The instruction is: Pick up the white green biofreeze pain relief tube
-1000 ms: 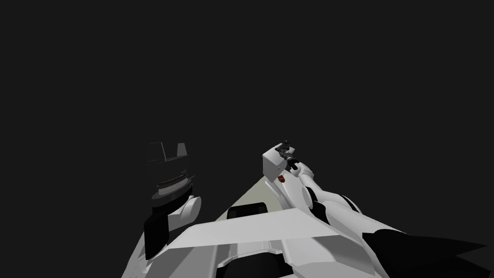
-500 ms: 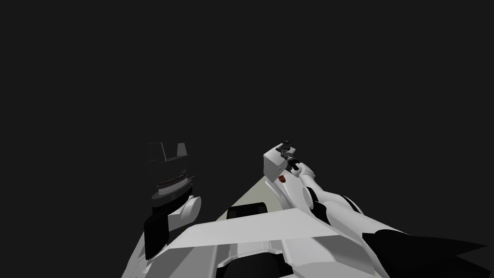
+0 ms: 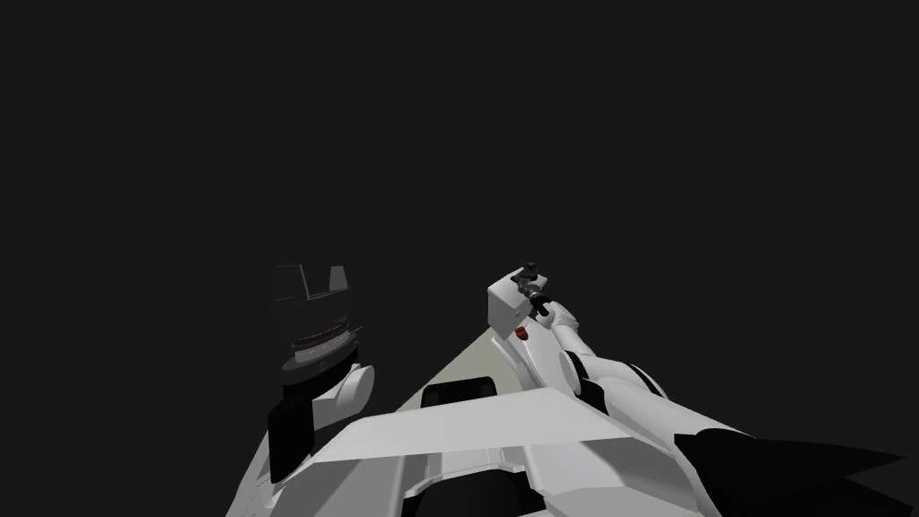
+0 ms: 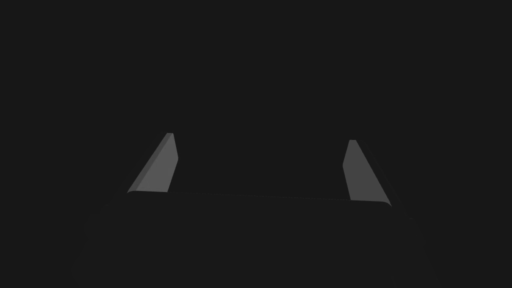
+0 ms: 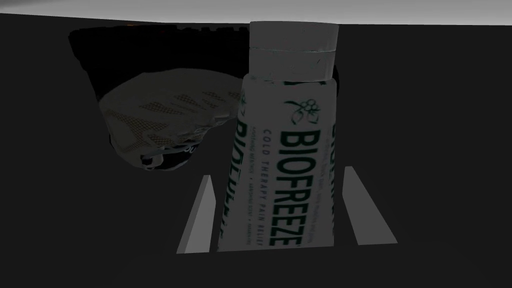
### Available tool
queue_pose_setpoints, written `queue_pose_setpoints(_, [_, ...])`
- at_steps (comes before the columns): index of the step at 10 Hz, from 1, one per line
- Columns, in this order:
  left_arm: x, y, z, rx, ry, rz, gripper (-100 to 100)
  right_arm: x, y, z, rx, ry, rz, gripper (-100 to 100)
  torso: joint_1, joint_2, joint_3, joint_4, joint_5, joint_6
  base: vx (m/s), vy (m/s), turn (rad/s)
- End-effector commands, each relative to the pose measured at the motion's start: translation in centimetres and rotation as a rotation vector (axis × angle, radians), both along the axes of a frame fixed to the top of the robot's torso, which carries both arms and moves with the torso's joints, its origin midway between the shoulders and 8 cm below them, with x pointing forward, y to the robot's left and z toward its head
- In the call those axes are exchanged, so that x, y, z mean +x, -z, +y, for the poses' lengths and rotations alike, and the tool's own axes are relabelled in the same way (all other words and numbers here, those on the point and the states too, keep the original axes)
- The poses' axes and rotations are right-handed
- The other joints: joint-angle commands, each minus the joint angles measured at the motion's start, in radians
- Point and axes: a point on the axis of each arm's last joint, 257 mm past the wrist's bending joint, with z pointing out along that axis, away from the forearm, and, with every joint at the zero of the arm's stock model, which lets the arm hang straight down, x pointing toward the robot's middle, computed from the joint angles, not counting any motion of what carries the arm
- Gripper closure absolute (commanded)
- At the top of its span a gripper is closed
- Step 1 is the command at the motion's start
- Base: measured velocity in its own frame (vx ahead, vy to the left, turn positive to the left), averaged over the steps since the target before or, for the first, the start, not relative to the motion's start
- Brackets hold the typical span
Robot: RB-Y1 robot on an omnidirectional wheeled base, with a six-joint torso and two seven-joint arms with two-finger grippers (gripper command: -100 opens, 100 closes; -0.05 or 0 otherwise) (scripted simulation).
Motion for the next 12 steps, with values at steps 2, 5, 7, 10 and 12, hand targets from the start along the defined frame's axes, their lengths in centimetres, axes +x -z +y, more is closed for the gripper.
queue_pose_setpoints(2, [0.0,0.0,0.0,0.0,0.0,0.0,0,0.7,1.6,3.1,-0.005,-0.01,0.046,100,-0.006,0.001,0.0,-0.001,-0.002,0.0,-0.063,-0.204,0.05])
queue_pose_setpoints(5, [0.0,0.0,0.0,0.0,0.0,0.0,0,1.2,2.5,5.7,-0.011,-0.002,0.075,100,-0.005,-0.006,-0.006,-0.006,-0.004,0.002,-0.022,-0.088,0.021])
queue_pose_setpoints(7, [0.0,0.0,0.0,0.0,0.0,0.0,0,1.1,2.7,5.2,-0.013,0.015,0.081,100,-0.005,-0.012,-0.011,-0.01,-0.005,0.005,0.003,-0.031,0.012])
queue_pose_setpoints(10, [0.0,0.0,0.0,0.0,0.0,0.0,0,1.6,3.1,8.3,-0.018,0.008,0.093,100,-0.011,-0.012,-0.012,-0.011,-0.007,0.005,-0.029,-0.102,0.024])
queue_pose_setpoints(12, [0.0,0.0,0.0,0.0,0.0,0.0,0,2.1,2.9,11.0,-0.014,-0.004,0.083,100,-0.007,-0.015,-0.014,-0.013,-0.007,0.007,-0.008,-0.055,0.003])
